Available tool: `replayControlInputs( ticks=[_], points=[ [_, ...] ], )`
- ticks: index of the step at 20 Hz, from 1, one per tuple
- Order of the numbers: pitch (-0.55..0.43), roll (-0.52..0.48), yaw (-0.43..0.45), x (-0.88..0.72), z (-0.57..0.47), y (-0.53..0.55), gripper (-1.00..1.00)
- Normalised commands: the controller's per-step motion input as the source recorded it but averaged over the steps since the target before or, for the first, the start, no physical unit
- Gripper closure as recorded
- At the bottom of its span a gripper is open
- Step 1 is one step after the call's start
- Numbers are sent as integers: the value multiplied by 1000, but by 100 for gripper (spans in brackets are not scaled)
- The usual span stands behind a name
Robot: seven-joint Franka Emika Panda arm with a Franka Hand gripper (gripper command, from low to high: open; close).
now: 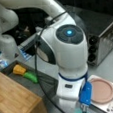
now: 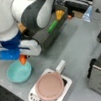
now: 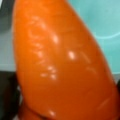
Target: Open the drawer. Pick up the carrot. Put the carrots in the drawer.
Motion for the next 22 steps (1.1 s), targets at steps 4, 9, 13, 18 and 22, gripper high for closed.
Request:
replayControlInputs(
  ticks=[4, 9, 13, 18, 22],
  points=[
    [-93, -190, 207, -340, -40, 206, 100],
    [-108, -245, 244, -321, -52, 179, 100],
    [-117, -236, 286, -298, -42, 161, 100],
    [-115, -274, 280, -307, -65, 159, 100],
    [-160, -208, 304, -329, -84, 155, 100]
  ],
)
